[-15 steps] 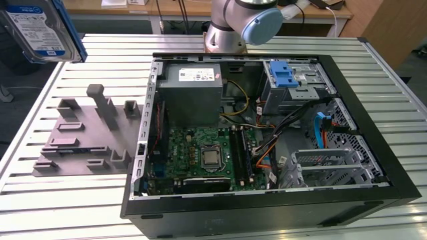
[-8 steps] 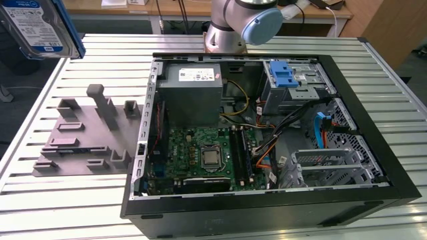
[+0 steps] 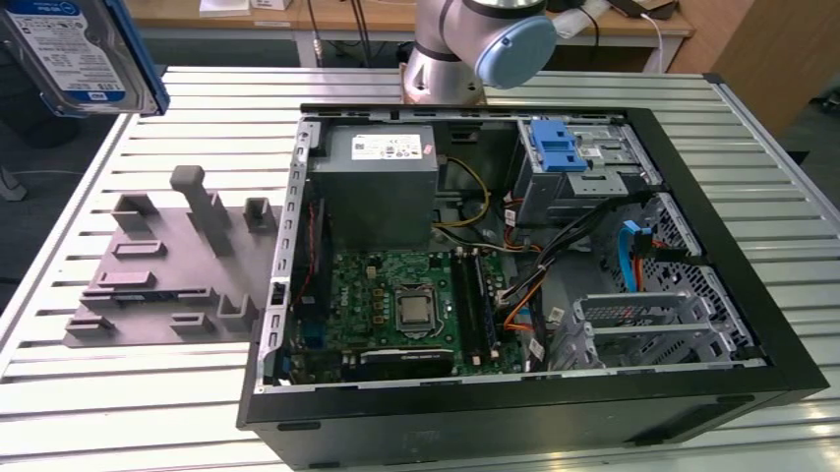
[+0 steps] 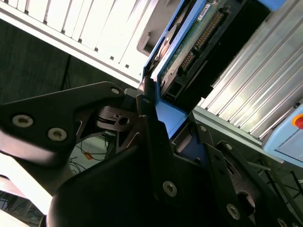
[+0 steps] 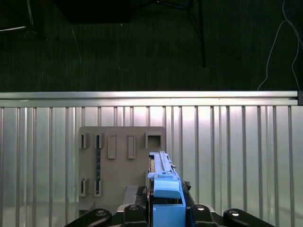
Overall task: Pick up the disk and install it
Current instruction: 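Pick up the disk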
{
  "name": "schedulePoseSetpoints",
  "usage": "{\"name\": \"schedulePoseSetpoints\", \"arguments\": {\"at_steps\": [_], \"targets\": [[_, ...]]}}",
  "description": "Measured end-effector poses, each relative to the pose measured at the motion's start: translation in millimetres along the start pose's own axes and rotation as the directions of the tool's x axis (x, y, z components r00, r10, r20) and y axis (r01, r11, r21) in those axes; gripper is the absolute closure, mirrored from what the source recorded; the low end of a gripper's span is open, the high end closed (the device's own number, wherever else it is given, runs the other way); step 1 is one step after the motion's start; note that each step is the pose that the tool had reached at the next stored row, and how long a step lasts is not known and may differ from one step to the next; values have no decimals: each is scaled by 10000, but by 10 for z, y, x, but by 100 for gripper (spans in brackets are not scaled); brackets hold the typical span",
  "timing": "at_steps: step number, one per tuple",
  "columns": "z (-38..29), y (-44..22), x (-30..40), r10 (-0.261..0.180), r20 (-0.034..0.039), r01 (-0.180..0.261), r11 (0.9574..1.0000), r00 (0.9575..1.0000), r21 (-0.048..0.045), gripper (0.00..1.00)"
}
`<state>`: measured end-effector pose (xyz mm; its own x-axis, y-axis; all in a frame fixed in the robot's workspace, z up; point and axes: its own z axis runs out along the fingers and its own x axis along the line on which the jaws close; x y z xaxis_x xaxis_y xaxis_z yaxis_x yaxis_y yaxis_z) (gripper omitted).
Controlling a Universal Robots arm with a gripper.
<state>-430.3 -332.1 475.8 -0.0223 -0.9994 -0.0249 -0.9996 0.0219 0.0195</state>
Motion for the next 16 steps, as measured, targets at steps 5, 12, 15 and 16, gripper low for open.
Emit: {"name": "schedulePoseSetpoints", "arguments": {"at_steps": [5, 12, 15, 16], "targets": [[0, -40, -1, 0, 1, 0, 10000, 10000, 0, 64], [-1, -106, -2, 0, 1, 0, 10000, 10000, 1, 64], [-2, -137, -3, 0, 0, 0, 10000, 10000, 1, 64], [-3, -147, -3, 0, 0, 0, 10000, 10000, 0, 64]]}}
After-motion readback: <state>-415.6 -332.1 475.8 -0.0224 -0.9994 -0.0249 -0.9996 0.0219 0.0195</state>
